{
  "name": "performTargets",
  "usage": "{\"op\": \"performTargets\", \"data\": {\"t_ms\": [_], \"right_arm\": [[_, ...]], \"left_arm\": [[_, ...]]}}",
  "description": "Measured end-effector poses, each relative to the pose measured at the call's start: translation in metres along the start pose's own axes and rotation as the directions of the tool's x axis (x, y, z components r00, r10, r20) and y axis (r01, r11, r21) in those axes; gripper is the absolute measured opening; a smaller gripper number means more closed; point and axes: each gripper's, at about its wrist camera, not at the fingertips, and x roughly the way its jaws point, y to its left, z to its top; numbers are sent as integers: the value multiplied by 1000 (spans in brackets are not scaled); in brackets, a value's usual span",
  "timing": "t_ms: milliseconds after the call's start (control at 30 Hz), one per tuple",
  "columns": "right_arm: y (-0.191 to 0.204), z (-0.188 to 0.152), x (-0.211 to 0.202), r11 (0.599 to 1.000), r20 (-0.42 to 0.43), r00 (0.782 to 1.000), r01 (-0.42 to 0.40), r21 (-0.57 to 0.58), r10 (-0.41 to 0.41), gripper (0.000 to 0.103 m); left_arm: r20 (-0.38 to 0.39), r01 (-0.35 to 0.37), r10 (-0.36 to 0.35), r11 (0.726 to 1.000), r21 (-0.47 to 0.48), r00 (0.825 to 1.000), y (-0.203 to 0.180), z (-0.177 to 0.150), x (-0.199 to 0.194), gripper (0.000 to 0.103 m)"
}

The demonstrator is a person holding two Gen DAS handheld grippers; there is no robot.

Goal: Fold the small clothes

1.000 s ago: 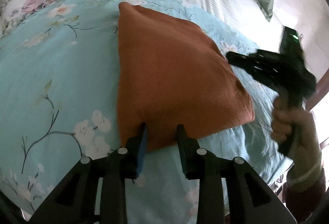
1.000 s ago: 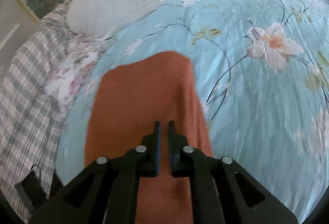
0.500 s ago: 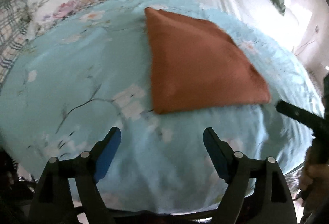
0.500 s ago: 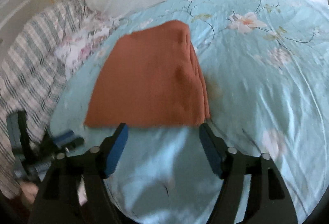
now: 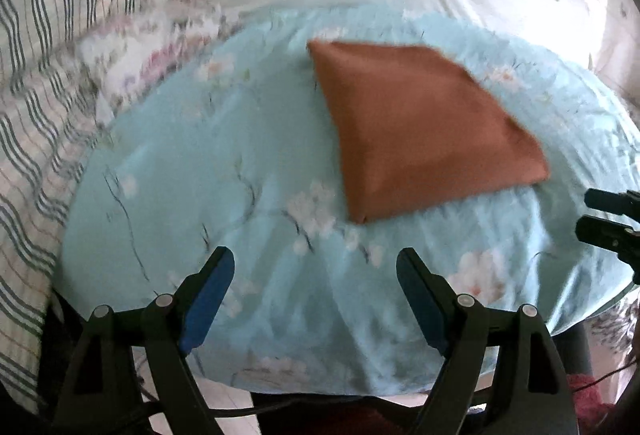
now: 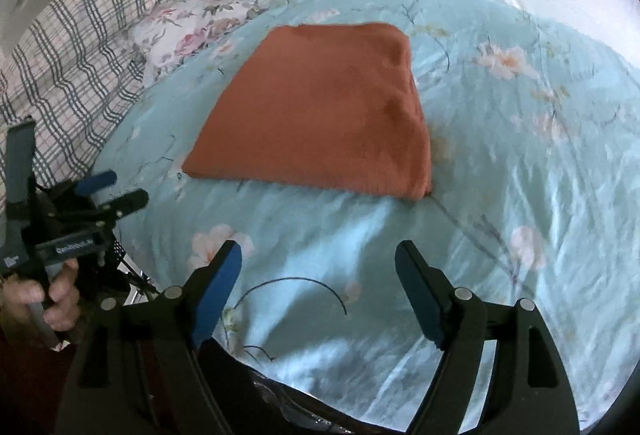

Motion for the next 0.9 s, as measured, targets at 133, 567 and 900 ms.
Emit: {"op": "performTargets", "data": {"t_ms": [133, 567, 900], "right_arm": [[5, 11, -21, 1000, 39, 999, -8, -21, 8, 93], [-8, 4, 28, 1000, -47, 999, -10, 27, 11, 98], [-6, 23, 37, 1000, -40, 999, -23, -4, 22, 98]], "left_arm": [[48, 4, -5, 1000, 22, 999, -1, 14, -26, 90], [-32, -50, 52, 997, 59, 998, -12, 8, 21, 101], [-56, -88, 91, 995, 56, 994, -12, 24, 35, 101]]}}
